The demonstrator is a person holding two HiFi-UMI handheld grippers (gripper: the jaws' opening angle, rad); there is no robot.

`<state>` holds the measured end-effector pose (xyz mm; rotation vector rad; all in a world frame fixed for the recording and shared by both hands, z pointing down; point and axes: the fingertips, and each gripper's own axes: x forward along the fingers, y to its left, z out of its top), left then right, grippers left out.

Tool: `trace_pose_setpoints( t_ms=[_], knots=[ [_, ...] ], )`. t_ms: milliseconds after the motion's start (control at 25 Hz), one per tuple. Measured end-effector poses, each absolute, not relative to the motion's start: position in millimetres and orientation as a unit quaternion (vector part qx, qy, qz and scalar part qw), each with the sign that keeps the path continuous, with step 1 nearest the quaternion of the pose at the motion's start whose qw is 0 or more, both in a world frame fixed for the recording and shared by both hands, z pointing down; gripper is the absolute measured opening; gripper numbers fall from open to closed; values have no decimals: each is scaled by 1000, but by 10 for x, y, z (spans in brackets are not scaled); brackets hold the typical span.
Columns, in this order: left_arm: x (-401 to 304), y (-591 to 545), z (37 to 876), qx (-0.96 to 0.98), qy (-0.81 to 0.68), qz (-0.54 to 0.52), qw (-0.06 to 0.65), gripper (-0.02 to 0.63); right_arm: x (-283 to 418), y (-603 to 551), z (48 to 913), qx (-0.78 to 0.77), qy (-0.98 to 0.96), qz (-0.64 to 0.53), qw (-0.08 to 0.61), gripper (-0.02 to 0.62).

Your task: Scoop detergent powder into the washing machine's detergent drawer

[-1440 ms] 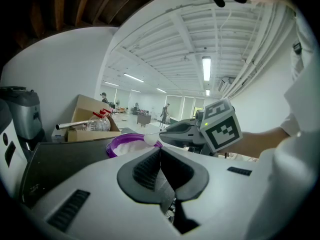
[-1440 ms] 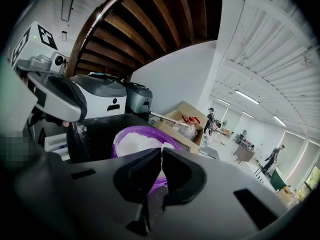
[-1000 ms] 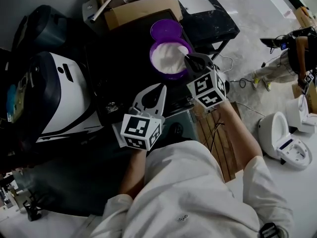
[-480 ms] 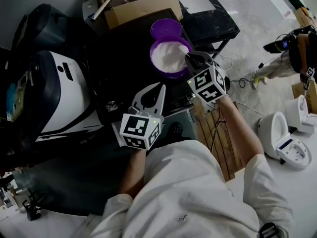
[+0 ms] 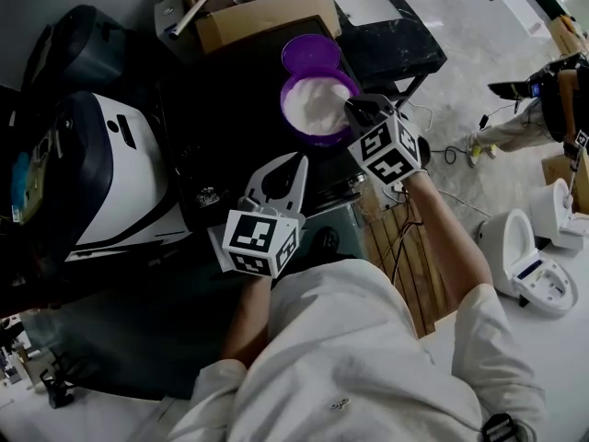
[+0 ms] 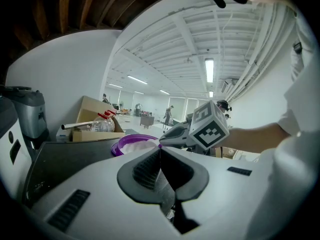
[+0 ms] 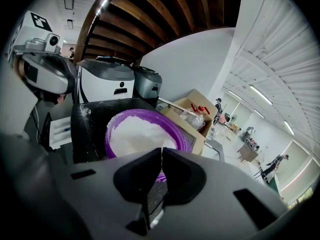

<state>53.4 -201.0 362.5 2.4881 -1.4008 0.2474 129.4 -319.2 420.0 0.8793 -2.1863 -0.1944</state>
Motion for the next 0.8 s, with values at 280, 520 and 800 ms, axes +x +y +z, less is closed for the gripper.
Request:
trace_pose_setpoints(
  t_ms=[280, 520, 800],
  knots=[
    [506, -2017, 3617, 859, -487, 84, 136, 18, 1280, -3190, 4249, 326, -852, -65, 404, 11],
    [474, -2023, 3609, 858, -488, 82, 136, 18, 1270, -3195, 4269, 314, -848, -58, 424, 10],
    [491, -2025, 3612, 859, -487, 81, 136, 18, 1276, -3183, 4300, 295, -844, -48, 445, 9]
  ],
)
